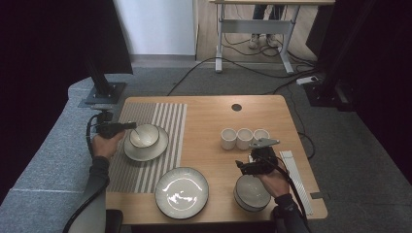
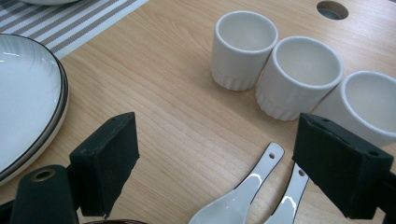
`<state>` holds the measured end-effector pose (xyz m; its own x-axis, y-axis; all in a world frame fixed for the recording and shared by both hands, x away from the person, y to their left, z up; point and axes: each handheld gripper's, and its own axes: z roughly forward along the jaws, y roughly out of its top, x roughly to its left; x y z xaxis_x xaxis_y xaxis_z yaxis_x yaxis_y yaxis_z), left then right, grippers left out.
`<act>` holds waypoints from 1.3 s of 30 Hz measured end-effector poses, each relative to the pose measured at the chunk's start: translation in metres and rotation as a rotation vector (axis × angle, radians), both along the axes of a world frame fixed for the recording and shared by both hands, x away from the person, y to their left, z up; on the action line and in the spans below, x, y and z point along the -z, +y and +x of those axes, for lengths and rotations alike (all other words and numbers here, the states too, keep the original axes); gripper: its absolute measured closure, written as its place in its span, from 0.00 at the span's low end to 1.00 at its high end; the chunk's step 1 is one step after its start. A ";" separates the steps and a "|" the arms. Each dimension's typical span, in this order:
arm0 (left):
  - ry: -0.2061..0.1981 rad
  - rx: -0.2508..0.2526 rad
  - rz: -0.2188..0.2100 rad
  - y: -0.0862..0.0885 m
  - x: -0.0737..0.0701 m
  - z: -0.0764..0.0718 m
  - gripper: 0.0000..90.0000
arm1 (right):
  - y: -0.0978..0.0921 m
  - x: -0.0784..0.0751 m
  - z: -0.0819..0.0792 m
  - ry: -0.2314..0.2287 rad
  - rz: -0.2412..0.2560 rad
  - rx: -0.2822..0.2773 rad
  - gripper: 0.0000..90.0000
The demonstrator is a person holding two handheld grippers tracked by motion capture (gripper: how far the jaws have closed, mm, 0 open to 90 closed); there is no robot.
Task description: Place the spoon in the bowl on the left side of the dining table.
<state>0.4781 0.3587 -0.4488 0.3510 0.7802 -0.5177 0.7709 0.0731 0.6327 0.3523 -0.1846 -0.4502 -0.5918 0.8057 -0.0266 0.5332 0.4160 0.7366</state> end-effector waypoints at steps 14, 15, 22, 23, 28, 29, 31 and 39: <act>-0.025 -0.056 0.014 0.018 0.011 0.006 0.88 | -0.002 0.003 0.000 0.006 -0.006 -0.002 0.16; -0.027 -0.062 0.018 0.018 0.012 0.007 0.87 | -0.002 0.003 0.001 0.007 -0.006 -0.002 0.16; -0.042 -0.086 0.072 0.019 0.016 0.007 0.82 | -0.001 0.004 0.001 0.012 -0.010 -0.004 0.16; -0.043 -0.087 0.077 0.019 0.017 0.007 0.81 | -0.001 0.004 0.001 0.012 -0.010 -0.005 0.16; -0.048 -0.095 0.098 0.018 0.019 0.008 0.78 | -0.002 0.005 0.001 0.012 -0.010 -0.004 0.16; -0.046 -0.095 0.102 0.017 0.020 0.009 0.78 | -0.003 0.005 0.001 0.011 -0.009 -0.003 0.16; -0.045 -0.094 0.109 0.016 0.022 0.010 0.76 | -0.003 0.005 0.001 0.010 -0.007 -0.001 0.16; -0.043 -0.096 0.117 0.016 0.028 0.010 0.71 | -0.006 0.006 0.001 0.012 -0.006 0.003 0.16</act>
<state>0.4878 0.3746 -0.4768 0.2920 0.8655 -0.4069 0.7357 0.0686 0.6739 0.3530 -0.1906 -0.4560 -0.5900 0.8070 -0.0240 0.5434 0.4189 0.7275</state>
